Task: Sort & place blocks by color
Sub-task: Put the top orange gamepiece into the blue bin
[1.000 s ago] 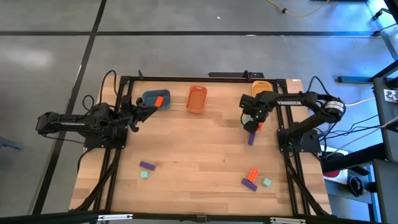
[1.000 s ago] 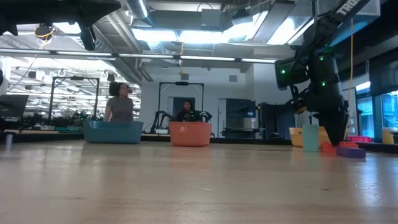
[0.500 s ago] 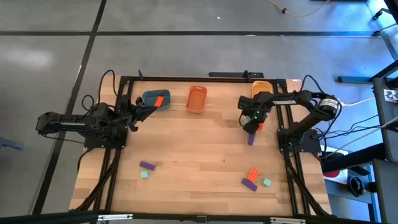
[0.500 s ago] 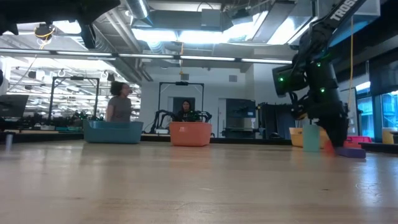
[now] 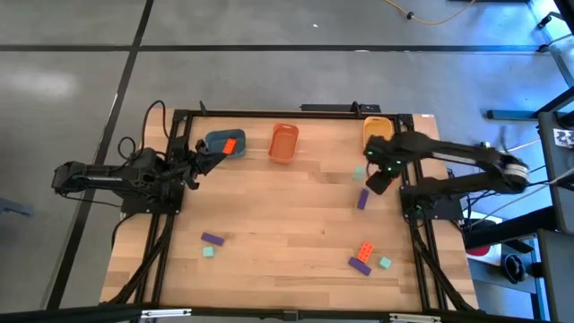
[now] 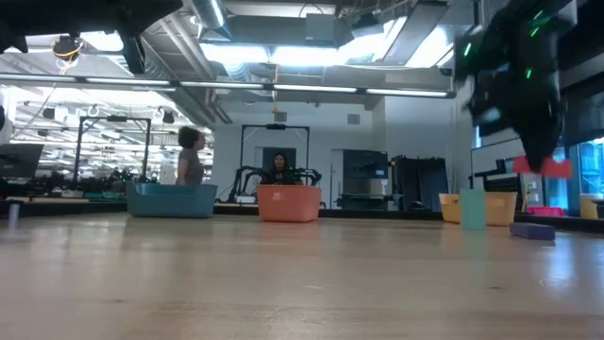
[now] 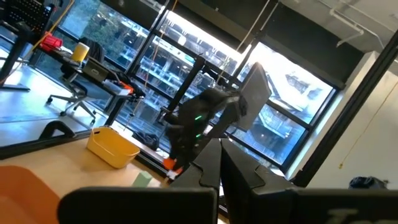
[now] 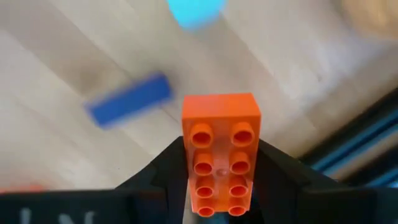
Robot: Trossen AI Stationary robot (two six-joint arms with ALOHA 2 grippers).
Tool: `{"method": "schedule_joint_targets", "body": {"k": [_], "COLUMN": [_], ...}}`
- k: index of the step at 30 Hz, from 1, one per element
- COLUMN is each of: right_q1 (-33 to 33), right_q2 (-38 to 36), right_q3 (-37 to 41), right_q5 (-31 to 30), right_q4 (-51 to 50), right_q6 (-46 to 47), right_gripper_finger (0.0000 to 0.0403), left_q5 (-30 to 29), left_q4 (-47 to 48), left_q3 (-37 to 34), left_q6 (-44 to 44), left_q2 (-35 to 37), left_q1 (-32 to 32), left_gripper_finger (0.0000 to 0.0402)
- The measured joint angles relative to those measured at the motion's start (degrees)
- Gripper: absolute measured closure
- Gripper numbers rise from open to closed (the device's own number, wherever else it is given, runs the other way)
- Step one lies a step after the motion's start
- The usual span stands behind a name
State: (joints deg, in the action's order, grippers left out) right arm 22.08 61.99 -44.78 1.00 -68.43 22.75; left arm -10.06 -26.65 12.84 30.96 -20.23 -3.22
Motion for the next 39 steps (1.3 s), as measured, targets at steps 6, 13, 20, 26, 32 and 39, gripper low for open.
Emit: {"method": "schedule_joint_targets", "body": {"k": [6,13,20,26,32,39], "right_q1": [-7.37,-13.95,-17.60,-20.62,-21.22,-21.22], "right_q2": [-11.34,-7.53,1.93,8.33,14.27,20.62], "right_q3": [-0.69,-0.69,-0.73,-5.82,-13.15,-19.53], "right_q5": [-0.57,-7.72,-8.02,-10.05,-10.41,-7.54], "right_q4": [15.19,40.89,59.95,61.71,61.88,64.40], "right_q6": [15.57,19.03,19.73,19.15,14.27,7.11], "right_gripper_finger": [0.0260,0.0260,0.0260,0.0260,0.0260,0.0260], "left_q5": [-2.63,1.68,9.35,12.65,15.96,20.19], "left_q4": [0.24,0.53,8.77,18.96,20.43,16.35], "left_q3": [0.02,0.02,4.92,10.88,12.20,12.20], "left_q6": [-1.67,0.17,1.89,-1.51,-1.67,-1.15], "left_q2": [0.01,0.00,-0.70,-3.09,-7.33,-16.01], "left_q1": [-0.12,-3.36,-6.13,-7.40,-7.65,-7.65], "left_gripper_finger": [0.0359,0.0257,0.0181,0.0151,0.0144,0.0143]}}
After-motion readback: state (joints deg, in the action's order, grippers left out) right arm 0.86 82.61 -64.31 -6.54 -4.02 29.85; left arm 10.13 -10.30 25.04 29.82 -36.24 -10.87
